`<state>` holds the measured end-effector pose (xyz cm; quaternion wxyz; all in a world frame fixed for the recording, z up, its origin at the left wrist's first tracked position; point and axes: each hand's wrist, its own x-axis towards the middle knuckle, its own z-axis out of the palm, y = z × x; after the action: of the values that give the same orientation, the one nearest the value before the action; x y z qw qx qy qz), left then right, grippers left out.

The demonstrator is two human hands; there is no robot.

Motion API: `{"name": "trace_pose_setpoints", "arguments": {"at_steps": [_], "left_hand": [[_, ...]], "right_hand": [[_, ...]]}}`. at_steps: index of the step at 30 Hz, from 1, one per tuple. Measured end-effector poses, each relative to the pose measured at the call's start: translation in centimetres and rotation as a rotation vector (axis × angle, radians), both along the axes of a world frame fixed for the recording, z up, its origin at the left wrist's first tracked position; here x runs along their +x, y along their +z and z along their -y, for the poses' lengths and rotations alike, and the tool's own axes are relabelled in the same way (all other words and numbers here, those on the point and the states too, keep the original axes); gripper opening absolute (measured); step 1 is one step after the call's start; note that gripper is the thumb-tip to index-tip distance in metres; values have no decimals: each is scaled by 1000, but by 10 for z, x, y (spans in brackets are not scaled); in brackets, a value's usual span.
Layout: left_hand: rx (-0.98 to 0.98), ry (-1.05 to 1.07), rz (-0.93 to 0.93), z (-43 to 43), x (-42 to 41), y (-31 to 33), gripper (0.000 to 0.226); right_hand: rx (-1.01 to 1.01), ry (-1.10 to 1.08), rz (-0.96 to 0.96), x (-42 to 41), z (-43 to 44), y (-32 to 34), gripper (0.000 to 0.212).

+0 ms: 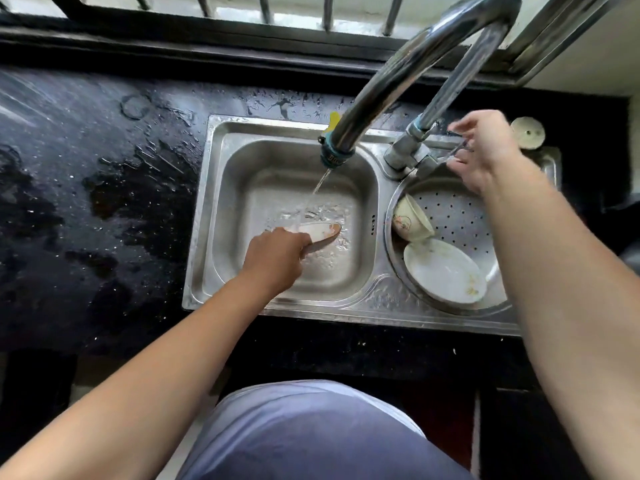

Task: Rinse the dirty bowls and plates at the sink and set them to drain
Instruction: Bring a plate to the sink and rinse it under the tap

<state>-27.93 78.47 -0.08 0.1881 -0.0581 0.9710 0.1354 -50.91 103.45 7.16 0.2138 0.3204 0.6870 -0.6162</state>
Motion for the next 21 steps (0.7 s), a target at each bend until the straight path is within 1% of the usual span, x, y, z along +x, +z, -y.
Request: {"name": "trace_pose_setpoints", "arguments": {"at_steps": [1,2,4,5,6,7,8,9,10,11,12,13,14,16,17,18,20,21], "left_hand": [[-19,-53,4,0,4,1,19],[-27,-96,-3,1,9,1,21],[3,-137,-85,2,18,2,26],[41,-142,-164,3,21,3,28],[89,-137,-256,4,24,3,30],[145,-121,-337,4,27,4,32],[214,-92,-381,3,27,7,32],[302,-47,-392,2,27,11,29],[401,15,-376,2,24,15,24],[500,79,-340,1,20,17,19],[595,136,-296,0,16,20,14],[718,194,-246,-2,13,21,10],[890,279,-181,-5,9,21,11],[1281,556,-21,-13,4,21,17],[1416,688,48,-17,3,20,16],[1495,785,99,-22,1,19,16],[1604,952,169,-29,-2,16,23],[1667,1045,201,-34,-4,15,30]], "right_hand": [[14,17,-6,0,3,1,27],[18,24,-8,3,4,0,32],[45,-2,-39,17,-1,-5,64],[115,11,-73,29,-5,-9,75],[212,55,-115,45,-8,-13,78],[307,139,-155,65,-10,-18,76],[361,266,-189,86,-10,-24,71],[374,425,-216,108,-9,-32,67],[344,570,-222,128,-8,-40,63],[279,671,-209,146,-7,-46,61],[195,726,-186,161,-6,-50,60],[102,731,-160,172,-6,-52,60],[5,687,-135,178,-6,-53,59],[-159,526,-76,182,-5,-55,58],[-208,446,-54,181,-4,-54,55],[-240,382,-40,177,-4,-54,48],[-291,299,-10,169,-6,-48,23],[-334,256,10,165,-7,-45,19]]}}
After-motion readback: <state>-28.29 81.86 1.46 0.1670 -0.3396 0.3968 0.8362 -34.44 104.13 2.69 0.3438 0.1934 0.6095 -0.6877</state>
